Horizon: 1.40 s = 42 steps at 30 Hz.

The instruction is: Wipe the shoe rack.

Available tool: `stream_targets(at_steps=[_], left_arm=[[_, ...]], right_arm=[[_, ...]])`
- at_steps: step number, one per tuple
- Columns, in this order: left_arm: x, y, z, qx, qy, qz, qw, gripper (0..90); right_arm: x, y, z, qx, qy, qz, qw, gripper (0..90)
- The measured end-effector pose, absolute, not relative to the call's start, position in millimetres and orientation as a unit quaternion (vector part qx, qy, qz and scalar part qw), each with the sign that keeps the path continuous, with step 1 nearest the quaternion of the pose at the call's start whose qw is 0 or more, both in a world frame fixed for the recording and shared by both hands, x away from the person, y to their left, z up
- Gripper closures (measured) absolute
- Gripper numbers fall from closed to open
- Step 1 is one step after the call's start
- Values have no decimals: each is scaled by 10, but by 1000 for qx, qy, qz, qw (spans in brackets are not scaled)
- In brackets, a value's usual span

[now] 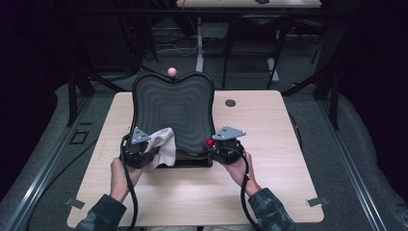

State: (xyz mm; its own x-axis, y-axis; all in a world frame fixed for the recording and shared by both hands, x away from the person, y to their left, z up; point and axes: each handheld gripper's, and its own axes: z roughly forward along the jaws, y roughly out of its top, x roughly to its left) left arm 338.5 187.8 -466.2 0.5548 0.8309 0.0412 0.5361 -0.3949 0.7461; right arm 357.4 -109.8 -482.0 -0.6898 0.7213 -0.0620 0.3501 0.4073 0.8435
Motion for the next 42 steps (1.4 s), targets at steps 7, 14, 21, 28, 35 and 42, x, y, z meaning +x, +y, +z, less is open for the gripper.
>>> stream_targets(at_steps=[7, 14, 21, 28, 35, 42], left_arm=[[3356, 2098, -4638, 800, 441, 223, 339, 828], [3324, 2203, -4621, 796, 450, 216, 344, 828], [3272, 2214, -4510, 792, 442, 215, 362, 829], [3267, 2289, -4337, 780, 444, 233, 375, 829], [3306, 2438, -4203, 767, 457, 263, 365, 828], [3397, 2557, -4309, 772, 474, 264, 332, 829]], right_arm=[[3579, -1096, -4820, 330, 811, 433, 216, 598], [3581, -1092, -4817, 328, 811, 434, 214, 597], [3585, -1072, -4817, 333, 810, 427, 226, 541], [3580, -1047, -4820, 331, 812, 420, 234, 596], [3578, -1046, -4827, 328, 812, 423, 234, 598], [3574, -1046, -4830, 328, 811, 424, 236, 599]])
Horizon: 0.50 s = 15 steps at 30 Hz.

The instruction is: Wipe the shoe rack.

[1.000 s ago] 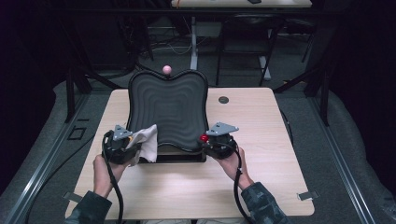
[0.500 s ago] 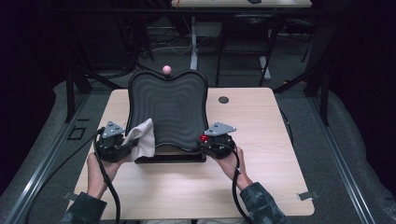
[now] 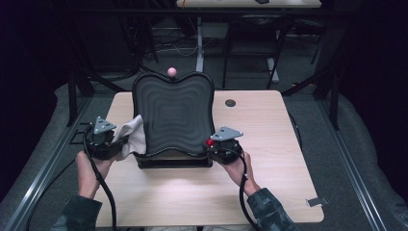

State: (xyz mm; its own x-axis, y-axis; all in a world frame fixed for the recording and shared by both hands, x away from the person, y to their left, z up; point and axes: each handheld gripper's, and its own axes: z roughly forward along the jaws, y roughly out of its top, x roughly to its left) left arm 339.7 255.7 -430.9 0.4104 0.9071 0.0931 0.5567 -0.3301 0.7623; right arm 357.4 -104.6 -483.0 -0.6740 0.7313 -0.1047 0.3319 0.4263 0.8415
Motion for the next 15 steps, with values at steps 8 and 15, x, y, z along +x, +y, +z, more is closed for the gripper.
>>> stream_targets(at_steps=[8, 15], left_arm=[[3407, 2650, -4441, 782, 485, 251, 301, 829], [3345, 2804, -4551, 788, 497, 244, 271, 830]], right_arm=[[3572, -1047, -4832, 326, 812, 424, 234, 599], [3571, -1048, -4832, 326, 812, 424, 234, 600]])
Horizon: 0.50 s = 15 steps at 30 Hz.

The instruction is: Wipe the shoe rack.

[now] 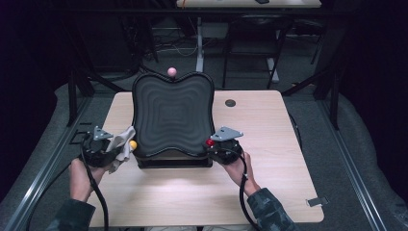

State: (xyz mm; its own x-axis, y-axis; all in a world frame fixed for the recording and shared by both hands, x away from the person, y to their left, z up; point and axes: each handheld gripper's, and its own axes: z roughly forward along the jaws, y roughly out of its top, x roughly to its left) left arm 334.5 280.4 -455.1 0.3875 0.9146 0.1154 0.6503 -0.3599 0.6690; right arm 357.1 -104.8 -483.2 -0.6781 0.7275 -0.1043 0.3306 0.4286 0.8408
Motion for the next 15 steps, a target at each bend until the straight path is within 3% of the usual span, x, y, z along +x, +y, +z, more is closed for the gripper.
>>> stream_targets(at_steps=[8, 15], left_arm=[[3330, 2706, -4224, 763, 479, 246, 358, 827], [3539, 2470, -4316, 780, 467, 236, 342, 823]], right_arm=[[3573, -1049, -4834, 325, 812, 425, 234, 600], [3574, -1052, -4839, 322, 812, 427, 235, 601]])
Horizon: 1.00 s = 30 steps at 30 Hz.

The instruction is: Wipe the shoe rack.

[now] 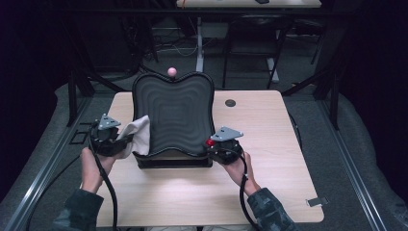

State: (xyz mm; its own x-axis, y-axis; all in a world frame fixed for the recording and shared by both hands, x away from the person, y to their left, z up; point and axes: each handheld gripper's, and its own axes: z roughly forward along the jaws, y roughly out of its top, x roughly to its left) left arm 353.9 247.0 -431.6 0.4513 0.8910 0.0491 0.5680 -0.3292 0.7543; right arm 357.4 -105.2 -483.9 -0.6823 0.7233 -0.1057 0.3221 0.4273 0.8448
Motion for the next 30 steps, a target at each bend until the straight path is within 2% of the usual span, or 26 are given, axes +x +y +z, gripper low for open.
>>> stream_targets(at_steps=[5, 9, 14, 18, 19, 21, 30], left_arm=[[3544, 2540, -4317, 782, 473, 223, 340, 826], [3507, 2617, -4302, 789, 478, 225, 315, 828], [3477, 2856, -4366, 761, 508, 226, 333, 827], [3528, 2938, -4359, 743, 519, 223, 357, 826], [3542, 2929, -4349, 741, 519, 225, 361, 826], [3577, 2890, -4335, 743, 515, 226, 362, 825], [3657, 2781, -4388, 763, 505, 218, 341, 826]], right_arm=[[3572, -1058, -4831, 319, 816, 422, 234, 601], [3576, -1061, -4831, 319, 816, 423, 234, 600], [3584, -1058, -4835, 318, 813, 427, 234, 593], [3576, -1011, -4846, 319, 812, 424, 243, 512], [3577, -990, -4854, 318, 812, 423, 246, 518], [3579, -961, -4871, 318, 807, 424, 260, 592], [3556, -1017, -4879, 297, 815, 421, 265, 602]])
